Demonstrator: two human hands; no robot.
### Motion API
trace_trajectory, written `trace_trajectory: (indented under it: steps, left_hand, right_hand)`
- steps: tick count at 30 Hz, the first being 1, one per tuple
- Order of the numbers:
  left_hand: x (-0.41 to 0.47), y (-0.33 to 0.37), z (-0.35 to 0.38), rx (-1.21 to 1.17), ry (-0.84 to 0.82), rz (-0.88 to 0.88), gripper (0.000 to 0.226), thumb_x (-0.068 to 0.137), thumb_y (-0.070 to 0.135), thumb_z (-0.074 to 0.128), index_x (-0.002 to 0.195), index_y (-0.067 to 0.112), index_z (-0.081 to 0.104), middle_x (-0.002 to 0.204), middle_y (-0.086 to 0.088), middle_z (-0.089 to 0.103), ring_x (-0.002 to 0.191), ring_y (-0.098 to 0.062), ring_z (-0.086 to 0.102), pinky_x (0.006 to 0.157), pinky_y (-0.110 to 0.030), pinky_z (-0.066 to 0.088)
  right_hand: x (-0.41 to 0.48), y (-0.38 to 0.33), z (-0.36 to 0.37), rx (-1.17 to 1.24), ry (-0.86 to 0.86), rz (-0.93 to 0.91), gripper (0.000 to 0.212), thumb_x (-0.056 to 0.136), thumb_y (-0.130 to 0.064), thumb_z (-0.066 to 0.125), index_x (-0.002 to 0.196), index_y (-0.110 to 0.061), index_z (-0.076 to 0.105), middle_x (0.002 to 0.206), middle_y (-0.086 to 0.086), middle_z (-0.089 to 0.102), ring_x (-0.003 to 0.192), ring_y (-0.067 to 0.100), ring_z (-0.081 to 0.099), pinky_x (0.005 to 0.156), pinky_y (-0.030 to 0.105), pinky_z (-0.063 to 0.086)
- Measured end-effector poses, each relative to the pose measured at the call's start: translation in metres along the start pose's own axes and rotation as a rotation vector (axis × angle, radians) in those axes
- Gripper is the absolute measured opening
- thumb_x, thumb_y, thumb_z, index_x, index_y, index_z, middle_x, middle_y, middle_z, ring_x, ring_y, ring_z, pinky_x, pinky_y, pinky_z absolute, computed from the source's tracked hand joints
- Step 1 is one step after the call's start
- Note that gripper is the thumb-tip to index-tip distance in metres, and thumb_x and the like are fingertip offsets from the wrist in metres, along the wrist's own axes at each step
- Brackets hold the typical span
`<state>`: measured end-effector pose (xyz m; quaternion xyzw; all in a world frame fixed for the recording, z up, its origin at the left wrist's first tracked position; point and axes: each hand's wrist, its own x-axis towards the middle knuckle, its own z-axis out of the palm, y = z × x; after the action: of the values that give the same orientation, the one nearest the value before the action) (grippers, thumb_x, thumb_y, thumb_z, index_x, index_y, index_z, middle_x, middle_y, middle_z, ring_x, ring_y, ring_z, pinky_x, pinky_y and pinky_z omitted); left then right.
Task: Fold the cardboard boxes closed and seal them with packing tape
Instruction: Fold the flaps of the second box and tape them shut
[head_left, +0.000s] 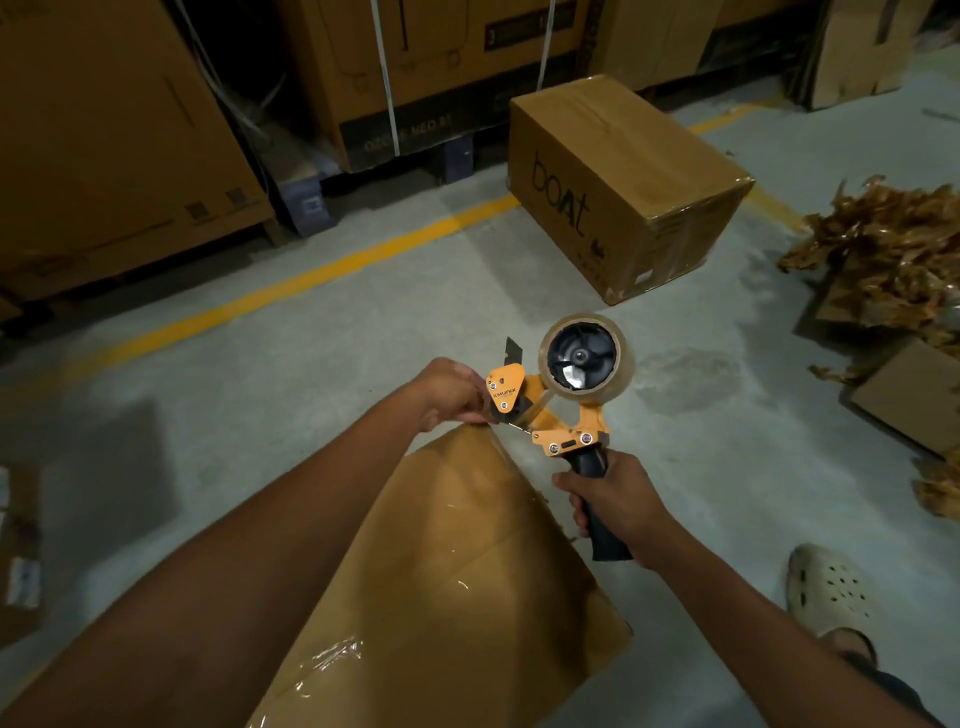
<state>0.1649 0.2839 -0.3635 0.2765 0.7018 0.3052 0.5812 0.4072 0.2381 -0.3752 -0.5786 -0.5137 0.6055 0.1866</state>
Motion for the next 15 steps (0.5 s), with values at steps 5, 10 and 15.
trace_trajectory:
  steps: [5,10,15]
  left_hand:
    - [0.025,0.009,-0.002,0.275,-0.015,0.143,0.023,0.084,-0.019,0.059,0.080,0.003,0.063,0.088,-0.022,0.067,0.074,-0.028,0.070,0.060,-0.028,0.061]
    - [0.036,0.000,-0.004,0.511,-0.028,0.196,0.026,0.080,-0.015,0.066,0.094,0.006,0.057,0.085,-0.024,0.069,0.075,-0.035,0.072,0.056,-0.032,0.056]
    - [0.044,-0.005,-0.006,0.610,-0.068,0.217,0.027,0.079,-0.012,0.066,0.086,0.012,0.056,0.082,-0.019,0.071,0.066,-0.020,0.070,0.055,-0.025,0.042]
  right_hand:
    - [0.019,0.004,0.011,-0.068,0.081,-0.022,0.015,0.086,-0.009,0.071,0.090,0.000,0.060,0.061,0.013,0.062,0.050,0.028,0.057,0.055,0.039,0.054]
    - [0.036,0.015,0.022,-0.150,0.087,0.005,0.018,0.081,-0.015,0.074,0.093,-0.007,0.063,0.069,0.011,0.066,0.058,0.027,0.064,0.064,0.046,0.059]
    - [0.039,0.020,0.023,-0.141,0.078,0.037,0.016,0.080,-0.015,0.073,0.090,-0.007,0.064,0.065,0.009,0.066,0.055,0.023,0.063,0.067,0.047,0.058]
